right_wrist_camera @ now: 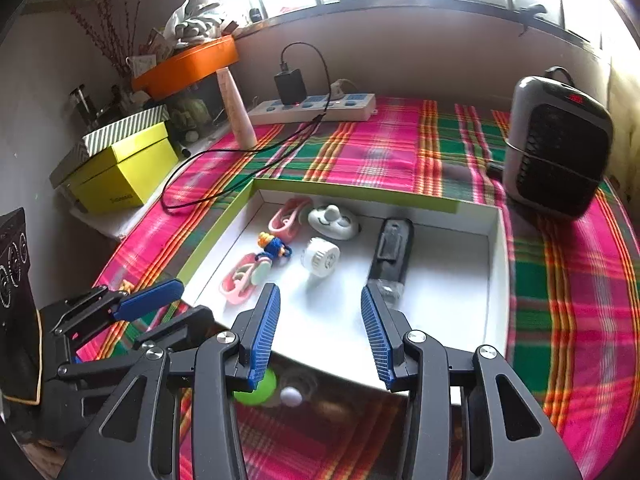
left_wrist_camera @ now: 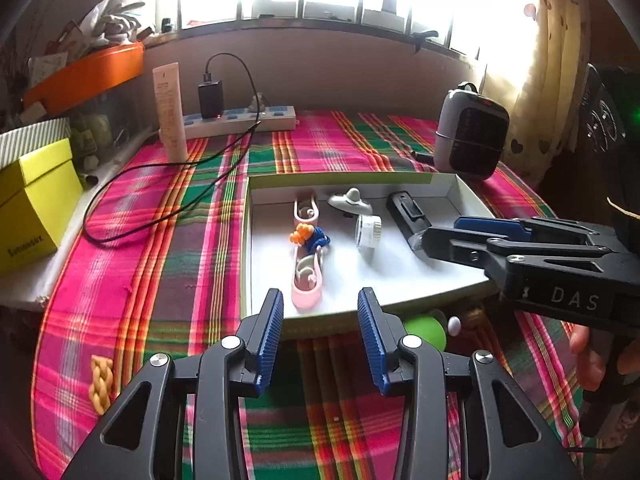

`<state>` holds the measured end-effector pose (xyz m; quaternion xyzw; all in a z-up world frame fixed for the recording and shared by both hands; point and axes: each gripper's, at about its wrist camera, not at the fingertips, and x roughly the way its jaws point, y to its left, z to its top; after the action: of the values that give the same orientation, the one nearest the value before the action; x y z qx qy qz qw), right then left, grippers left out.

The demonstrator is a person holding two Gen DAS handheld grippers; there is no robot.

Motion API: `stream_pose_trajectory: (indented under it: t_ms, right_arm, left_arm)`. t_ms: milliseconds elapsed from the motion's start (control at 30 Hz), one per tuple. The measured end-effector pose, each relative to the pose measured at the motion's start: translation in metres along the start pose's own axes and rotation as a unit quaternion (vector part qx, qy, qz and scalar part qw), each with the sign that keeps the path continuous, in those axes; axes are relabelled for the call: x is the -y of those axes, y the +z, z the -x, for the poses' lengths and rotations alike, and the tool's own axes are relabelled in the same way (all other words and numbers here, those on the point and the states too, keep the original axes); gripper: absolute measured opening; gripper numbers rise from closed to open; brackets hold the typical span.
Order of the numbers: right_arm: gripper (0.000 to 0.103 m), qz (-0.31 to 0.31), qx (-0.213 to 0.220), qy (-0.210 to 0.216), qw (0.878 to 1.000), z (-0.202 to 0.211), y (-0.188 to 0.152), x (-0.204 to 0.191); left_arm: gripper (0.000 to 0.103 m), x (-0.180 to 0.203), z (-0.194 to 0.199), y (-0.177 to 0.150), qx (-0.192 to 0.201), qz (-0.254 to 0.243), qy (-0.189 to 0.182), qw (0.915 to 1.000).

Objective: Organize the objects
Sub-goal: 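Withdraw both grippers from the tray toward the green toy and walnut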

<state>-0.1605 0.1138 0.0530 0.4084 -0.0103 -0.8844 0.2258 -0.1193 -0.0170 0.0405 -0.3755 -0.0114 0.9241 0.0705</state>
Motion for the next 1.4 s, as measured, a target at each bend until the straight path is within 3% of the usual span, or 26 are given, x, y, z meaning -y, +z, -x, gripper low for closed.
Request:
stream_pose_trajectory:
  t_ms: [367,500,700,1400]
  right_arm:
    - [0.043,-0.012,0.032,-0.035,0.999,0.031,-0.028,0.009]
    - [0.044,-0.005,0.037,-0.055,0.998,0.038,-0.036,0.010]
    - [0.044,-0.013,0.040,-0.070,0.997,0.047,-0.049,0.019]
    - [0.044,-0.045,0.014,-0.099,0.994,0.044,-0.074,0.053]
  left_arm:
    - [0.037,0.008,0.012,-0.013,0.004,0.006,-0.031,0.9995]
    - [0.044,0.014,0.013,-0.017,0.001,0.004,-0.049,0.9988]
    - [0.045,0.024,0.010,-0.020,-0.005,-0.005,-0.064,0.9979]
    - [0.045,0.037,-0.010,-0.031,-0.042,-0.011,-0.066,0.9969]
